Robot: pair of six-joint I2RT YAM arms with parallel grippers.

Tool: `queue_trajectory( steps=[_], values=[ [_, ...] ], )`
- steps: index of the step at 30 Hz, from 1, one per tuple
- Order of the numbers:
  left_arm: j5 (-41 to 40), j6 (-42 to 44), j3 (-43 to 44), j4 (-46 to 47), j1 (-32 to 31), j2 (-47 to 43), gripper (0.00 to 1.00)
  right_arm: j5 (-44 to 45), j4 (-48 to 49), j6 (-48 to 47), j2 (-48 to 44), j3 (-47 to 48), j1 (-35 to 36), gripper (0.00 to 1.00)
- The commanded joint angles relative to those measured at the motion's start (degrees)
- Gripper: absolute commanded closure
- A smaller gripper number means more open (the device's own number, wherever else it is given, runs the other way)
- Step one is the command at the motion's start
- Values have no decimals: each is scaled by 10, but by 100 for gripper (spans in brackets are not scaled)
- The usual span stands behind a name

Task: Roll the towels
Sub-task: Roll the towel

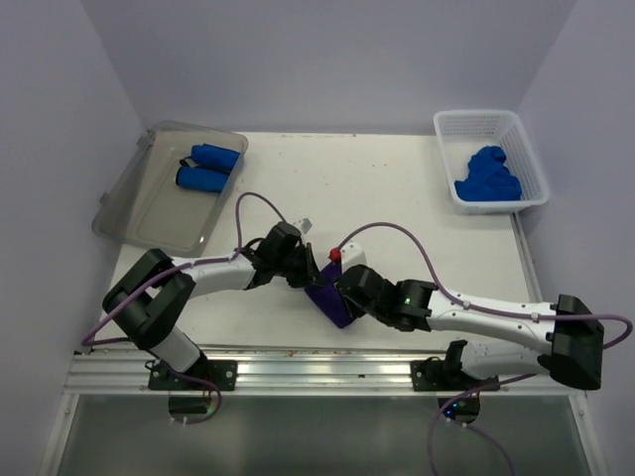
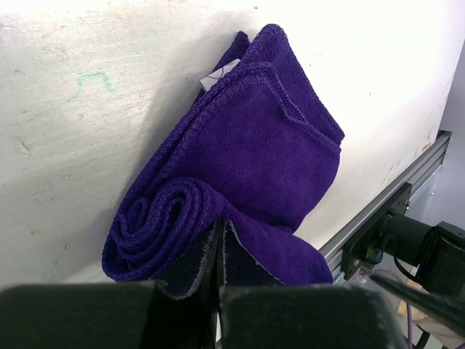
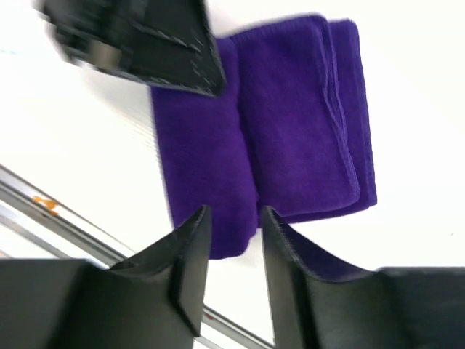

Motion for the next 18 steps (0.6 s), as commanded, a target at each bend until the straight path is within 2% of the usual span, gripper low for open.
queue_trajectory(
  steps=[1,9,18],
  values=[
    [-12,23,8,-44,-1,-3,100,62,-35,-30,2,49,39,59],
    [-12,22,9,-47,0,2,100,134,-28,-67,134,87,122,34],
    [-12,22,11,-49,0,3,100,186,-10,-90,234,108,159,29]
  ],
)
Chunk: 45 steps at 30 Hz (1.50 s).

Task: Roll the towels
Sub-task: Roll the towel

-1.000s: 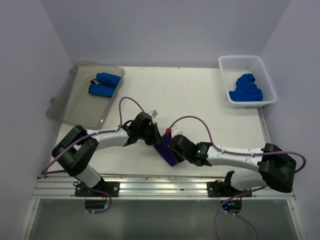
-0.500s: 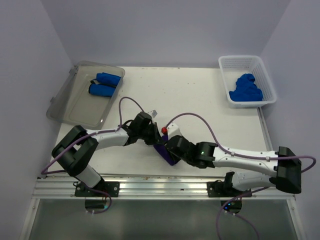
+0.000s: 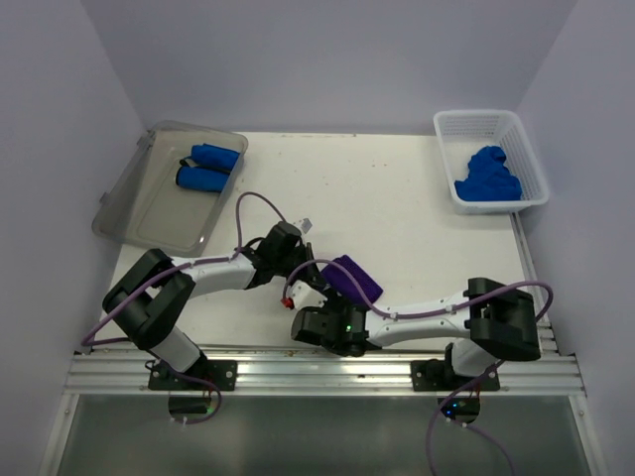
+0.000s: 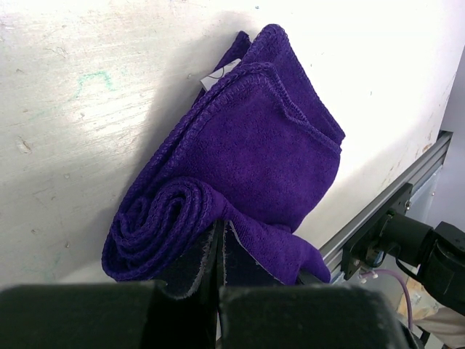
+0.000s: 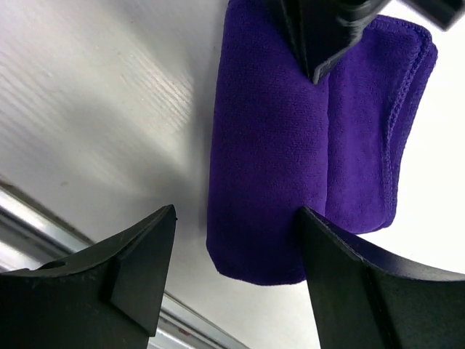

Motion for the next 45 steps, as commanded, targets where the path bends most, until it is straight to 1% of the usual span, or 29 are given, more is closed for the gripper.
queue_trajectory(
  steps=[1,5,8,9,10,11,13,14,16,17,18,19,21,23,26,28,29,32,36,43,45],
  values=[
    [-12,22,5,-40,0,3,100,56,18,-9,32,16,4,29],
    [-11,22,7,-44,0,-2,100,80,33,2,71,8,4,31],
    [-13,23,6,-49,1,-7,100,94,45,9,84,-2,3,42],
    [-14,24,6,-50,1,-9,100,94,47,11,83,-6,2,51],
    [-13,23,5,-52,1,-13,100,91,51,13,81,-13,2,55],
    [-13,22,5,-53,1,-16,100,86,61,14,70,-17,1,62],
    [-8,22,5,-53,1,-28,95,64,78,7,50,-36,-5,64],
    [-8,22,5,-54,3,-34,88,36,101,2,39,-44,-7,65],
    [-4,22,8,-57,7,-56,78,-9,125,-10,-3,-69,-21,66],
    [-3,23,10,-63,11,-63,66,-30,147,-12,-18,-77,-27,66],
    [-1,25,11,-67,15,-73,59,-73,156,-14,-42,-88,-33,68],
    [-1,26,14,-71,23,-91,48,-89,165,-14,-54,-92,-47,69],
    [-4,30,16,-89,34,-111,38,-145,171,-11,-69,-97,-64,72],
    [-7,35,14,-106,50,-141,28,-183,184,-5,-89,-106,-92,73],
    [-13,37,5,-126,71,-179,18,-250,192,4,-104,-110,-121,74],
    [-15,35,-12,-131,78,-204,17,-305,199,14,-104,-111,-141,74],
    [-17,30,-18,-133,81,-212,14,-320,207,17,-103,-111,-145,74],
    [-16,15,-48,-124,82,-235,12,-372,228,31,-102,-117,-166,75],
    [-8,-11,-104,-94,82,-261,12,-413,251,54,-102,-128,-188,75],
    [-11,-39,-150,-77,81,-290,10,-493,280,92,-92,-141,-238,74],
    [-15,-40,-154,-82,81,-295,7,-518,290,107,-86,-144,-248,74]
  ],
)
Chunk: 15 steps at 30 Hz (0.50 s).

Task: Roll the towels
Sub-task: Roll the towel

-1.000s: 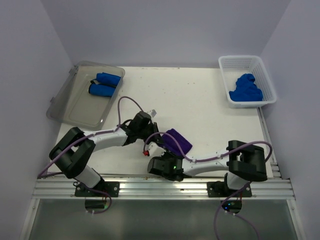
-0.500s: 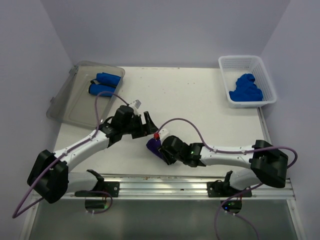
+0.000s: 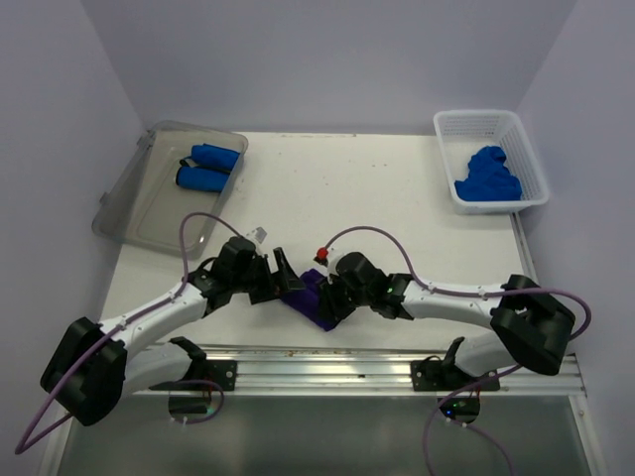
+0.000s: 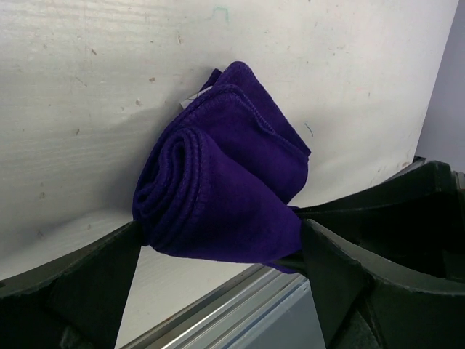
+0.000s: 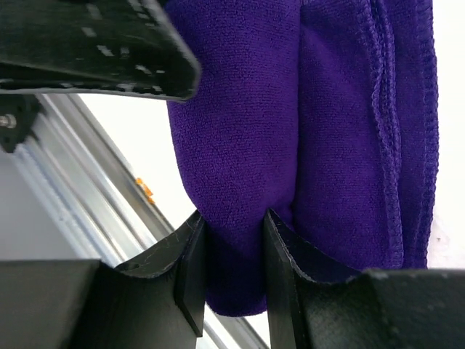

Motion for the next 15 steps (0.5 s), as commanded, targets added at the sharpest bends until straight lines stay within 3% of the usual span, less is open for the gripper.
queue_trajectory(
  steps=[1,4,15],
  values=[
    [-7,-16,-5,14,1,-22,5,-75,35,44,11,-8,-24,74],
    [-12,-16,-11,10,0,-29,1,-109,46,67,22,-6,-44,75],
    [-38,-17,-4,-24,-4,-28,1,-189,122,136,59,-26,-91,75]
  ],
)
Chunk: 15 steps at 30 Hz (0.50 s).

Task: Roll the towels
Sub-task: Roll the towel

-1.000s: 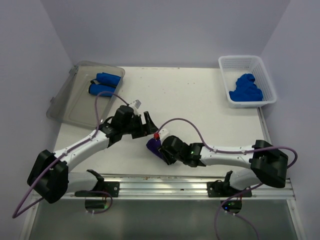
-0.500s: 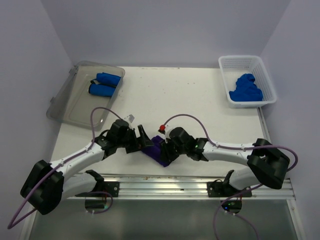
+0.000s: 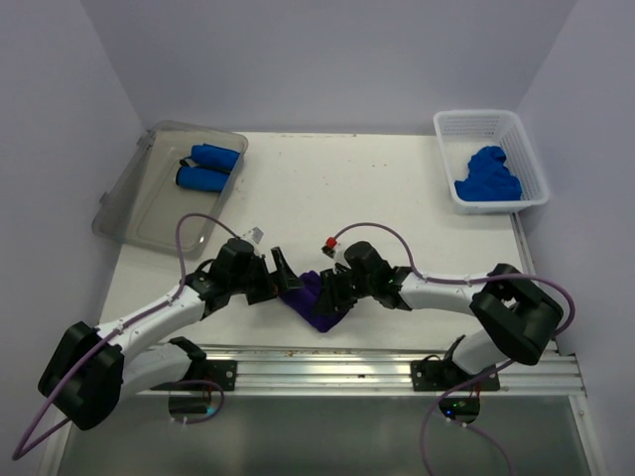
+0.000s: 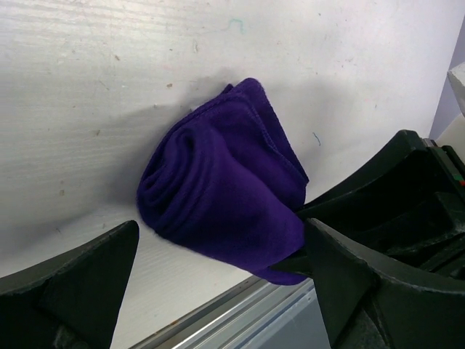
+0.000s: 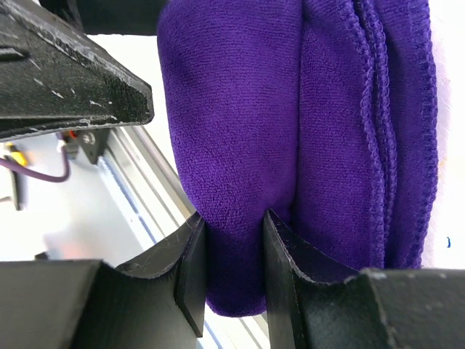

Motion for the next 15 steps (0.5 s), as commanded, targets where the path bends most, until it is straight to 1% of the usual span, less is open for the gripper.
queue_trajectory(
  steps=[1,2,6,9,12,15],
  values=[
    [-37,-11,8,-31,-4,-18,1,-30,37,35,8,-13,-15,75],
    [-49,-16,9,-51,-5,-26,1,-30,35,35,8,-15,-18,75],
    [-92,-21,10,-68,-5,-60,1,-32,36,37,7,-22,-26,75],
    [-70,-20,-9,-35,-4,-71,0,-39,46,41,9,-24,-28,75],
    [-24,-26,-18,0,-7,-31,1,-54,66,58,16,-27,-34,75],
    [-18,-45,-28,47,-23,-10,2,-66,85,67,24,-29,-36,75]
  ],
)
